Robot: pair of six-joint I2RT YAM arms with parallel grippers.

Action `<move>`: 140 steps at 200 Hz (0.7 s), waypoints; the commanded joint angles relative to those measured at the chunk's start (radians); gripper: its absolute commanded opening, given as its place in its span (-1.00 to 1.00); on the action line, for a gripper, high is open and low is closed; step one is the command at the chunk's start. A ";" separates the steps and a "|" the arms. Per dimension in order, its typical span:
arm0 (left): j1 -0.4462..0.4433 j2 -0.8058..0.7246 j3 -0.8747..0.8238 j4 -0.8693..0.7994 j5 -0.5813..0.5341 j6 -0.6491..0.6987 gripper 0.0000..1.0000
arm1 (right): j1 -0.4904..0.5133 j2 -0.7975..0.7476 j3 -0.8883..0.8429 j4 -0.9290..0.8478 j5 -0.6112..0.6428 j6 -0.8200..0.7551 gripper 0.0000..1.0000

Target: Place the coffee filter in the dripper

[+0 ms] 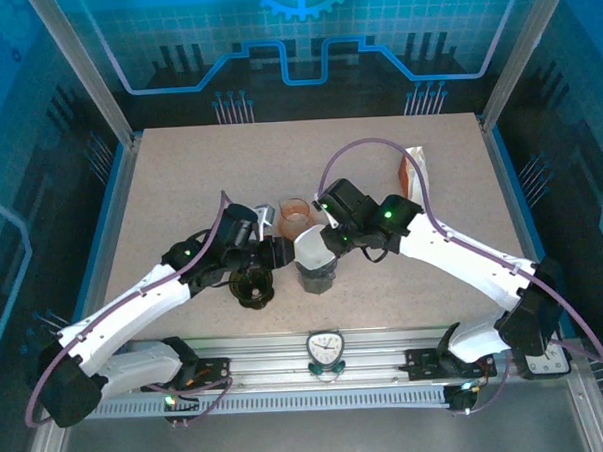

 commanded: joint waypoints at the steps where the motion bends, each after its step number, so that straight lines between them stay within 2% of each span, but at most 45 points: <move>1: -0.008 0.014 -0.007 -0.011 -0.018 0.020 -0.17 | -0.010 0.016 0.031 -0.004 -0.003 -0.009 -0.62; 58: -0.008 0.022 -0.014 -0.001 -0.014 0.015 -0.17 | -0.011 0.025 0.026 -0.003 -0.003 -0.006 -0.62; 106: -0.007 0.024 -0.015 0.001 -0.012 0.014 -0.17 | -0.009 -0.035 0.042 -0.003 0.021 -0.001 -0.26; 123: -0.008 0.024 -0.019 0.005 -0.013 0.011 -0.17 | -0.008 -0.061 0.036 -0.007 0.032 0.005 -0.27; 140: -0.007 0.024 -0.021 0.009 -0.011 0.008 -0.17 | -0.004 -0.084 0.021 -0.012 0.036 0.015 -0.37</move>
